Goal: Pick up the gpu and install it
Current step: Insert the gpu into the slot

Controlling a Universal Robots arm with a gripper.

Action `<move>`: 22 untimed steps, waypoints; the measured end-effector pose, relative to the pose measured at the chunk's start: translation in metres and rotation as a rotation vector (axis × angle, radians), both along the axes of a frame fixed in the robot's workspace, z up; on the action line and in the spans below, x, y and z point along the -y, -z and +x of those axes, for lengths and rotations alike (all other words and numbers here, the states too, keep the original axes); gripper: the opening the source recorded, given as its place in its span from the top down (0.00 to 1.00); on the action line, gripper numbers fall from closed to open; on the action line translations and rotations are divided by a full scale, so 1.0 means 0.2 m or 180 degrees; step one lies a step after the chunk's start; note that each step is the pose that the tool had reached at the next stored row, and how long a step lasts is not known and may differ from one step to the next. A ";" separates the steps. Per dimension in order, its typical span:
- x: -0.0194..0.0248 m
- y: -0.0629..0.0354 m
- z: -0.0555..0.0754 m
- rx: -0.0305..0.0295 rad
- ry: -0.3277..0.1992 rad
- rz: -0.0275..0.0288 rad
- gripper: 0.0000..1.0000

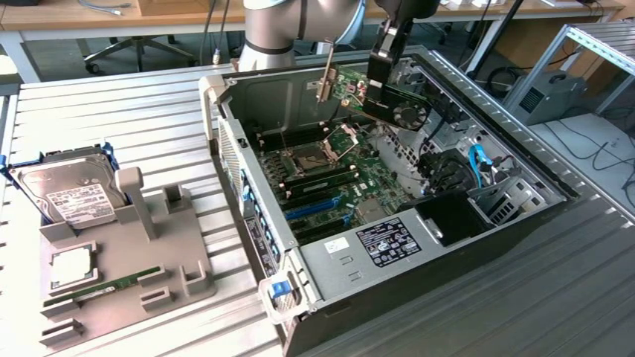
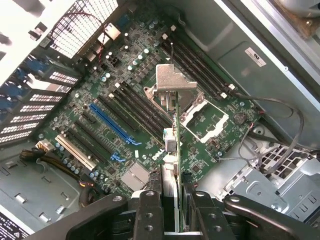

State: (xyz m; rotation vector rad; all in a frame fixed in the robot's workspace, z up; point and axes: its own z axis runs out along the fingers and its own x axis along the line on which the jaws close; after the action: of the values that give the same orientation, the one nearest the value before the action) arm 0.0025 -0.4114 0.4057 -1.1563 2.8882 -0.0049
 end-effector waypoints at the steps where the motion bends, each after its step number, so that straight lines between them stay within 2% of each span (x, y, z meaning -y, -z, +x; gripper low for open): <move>1: 0.000 0.000 0.00 0.0000 -0.0011 0.0000 0.73; 22: 0.000 0.000 0.00 0.0000 -0.0235 0.0000 0.73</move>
State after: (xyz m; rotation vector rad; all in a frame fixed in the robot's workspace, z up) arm 0.0026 -0.4114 0.4057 -1.2620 2.8434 -0.0032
